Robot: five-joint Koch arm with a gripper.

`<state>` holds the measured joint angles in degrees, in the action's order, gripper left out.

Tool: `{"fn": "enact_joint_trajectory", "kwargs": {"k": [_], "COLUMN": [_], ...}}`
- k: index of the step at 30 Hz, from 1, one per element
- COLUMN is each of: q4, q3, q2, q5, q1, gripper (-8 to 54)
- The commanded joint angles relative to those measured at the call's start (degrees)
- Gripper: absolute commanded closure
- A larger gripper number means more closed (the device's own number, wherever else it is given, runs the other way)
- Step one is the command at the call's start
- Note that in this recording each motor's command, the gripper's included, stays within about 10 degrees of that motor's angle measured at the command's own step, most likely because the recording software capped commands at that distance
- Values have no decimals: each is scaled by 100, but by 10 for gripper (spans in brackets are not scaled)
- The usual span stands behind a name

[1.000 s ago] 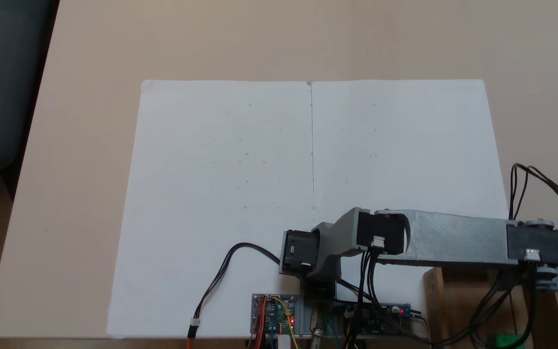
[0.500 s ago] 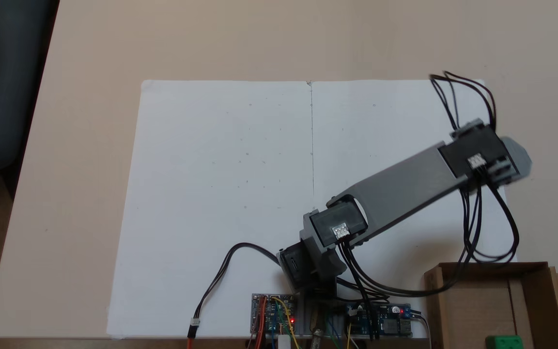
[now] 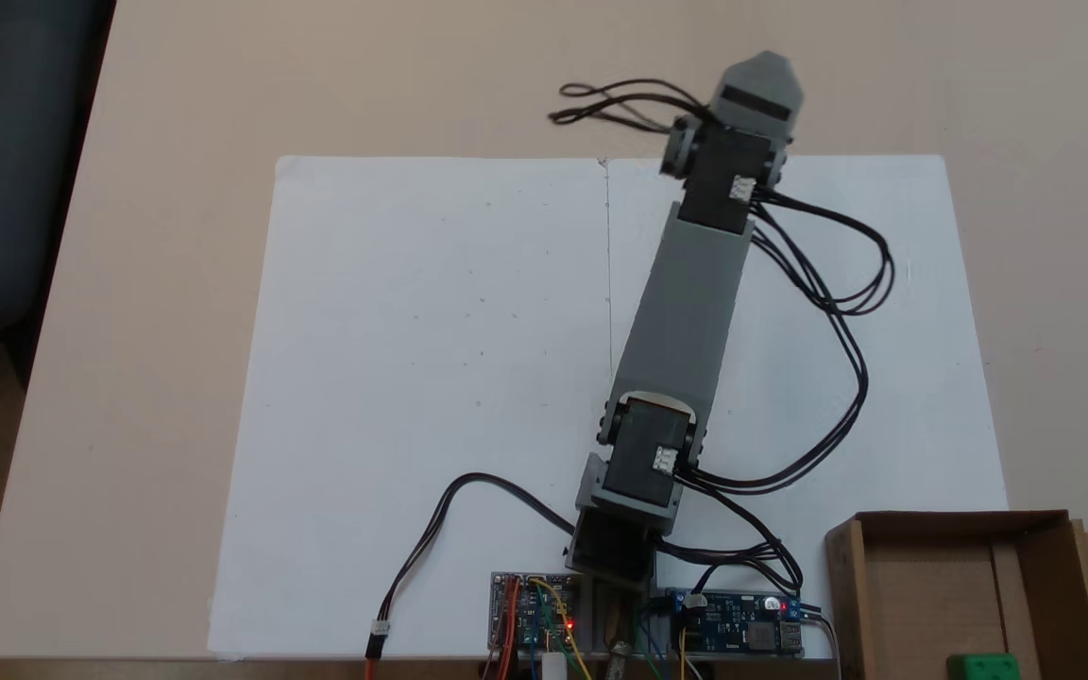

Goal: Grasp a green dice and put it in the bin.

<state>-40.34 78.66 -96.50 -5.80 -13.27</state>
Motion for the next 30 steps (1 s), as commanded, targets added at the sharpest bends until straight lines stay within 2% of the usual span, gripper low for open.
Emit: {"fn": "enact_joint_trajectory", "kwargs": {"k": [1, 12, 30], "q4": [947, 3479, 7170], "q3": [457, 4263, 8385], "q2": [-439, -1652, -3762], "q5": [-264, 308, 343], "q1": [378, 976, 1090], "gripper": [18, 20, 21]}}
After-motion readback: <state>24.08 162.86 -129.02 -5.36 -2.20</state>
